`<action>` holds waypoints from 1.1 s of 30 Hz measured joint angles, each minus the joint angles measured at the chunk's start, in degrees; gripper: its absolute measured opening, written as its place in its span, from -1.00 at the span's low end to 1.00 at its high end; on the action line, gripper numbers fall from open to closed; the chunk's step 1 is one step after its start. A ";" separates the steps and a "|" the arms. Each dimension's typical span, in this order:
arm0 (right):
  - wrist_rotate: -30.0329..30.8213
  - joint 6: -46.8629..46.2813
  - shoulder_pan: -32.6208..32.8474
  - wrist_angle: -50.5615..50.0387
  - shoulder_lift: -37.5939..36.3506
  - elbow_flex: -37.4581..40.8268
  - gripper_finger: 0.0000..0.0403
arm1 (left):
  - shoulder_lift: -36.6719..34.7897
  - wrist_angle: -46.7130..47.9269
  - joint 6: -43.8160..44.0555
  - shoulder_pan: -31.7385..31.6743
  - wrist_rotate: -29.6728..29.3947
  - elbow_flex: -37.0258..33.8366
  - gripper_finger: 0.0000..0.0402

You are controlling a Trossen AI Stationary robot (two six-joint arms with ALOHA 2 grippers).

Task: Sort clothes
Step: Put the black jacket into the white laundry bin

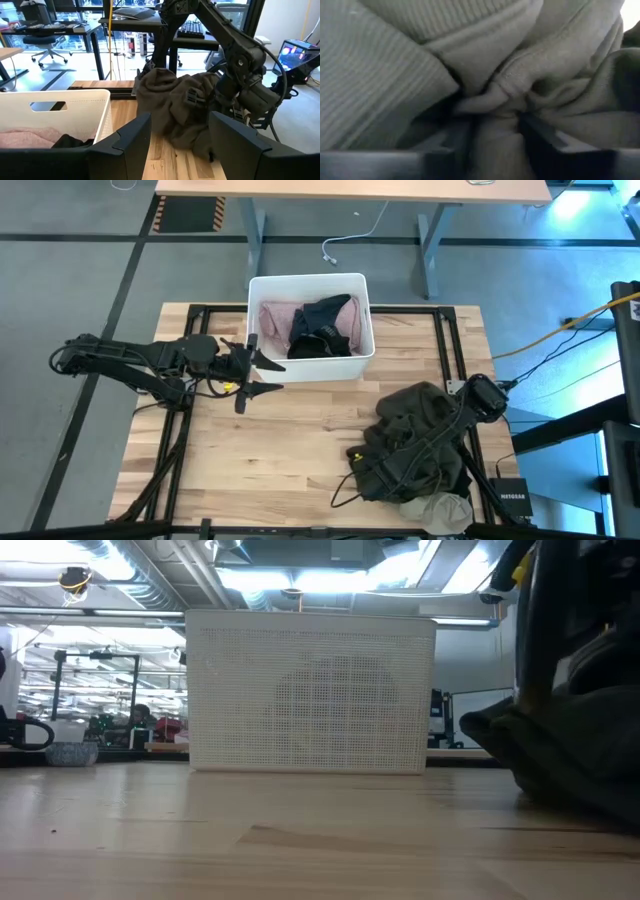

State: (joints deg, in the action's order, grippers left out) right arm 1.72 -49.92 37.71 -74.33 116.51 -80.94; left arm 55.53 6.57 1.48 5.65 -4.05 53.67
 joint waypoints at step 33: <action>46.23 16.80 -6.41 31.82 -33.24 0.35 -0.85 | 0.00 -0.27 -0.35 -0.02 0.00 0.00 -0.03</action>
State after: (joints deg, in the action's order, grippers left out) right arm 47.95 -33.12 31.29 -42.51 83.27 -80.60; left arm 55.53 6.30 1.12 5.63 -4.05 53.67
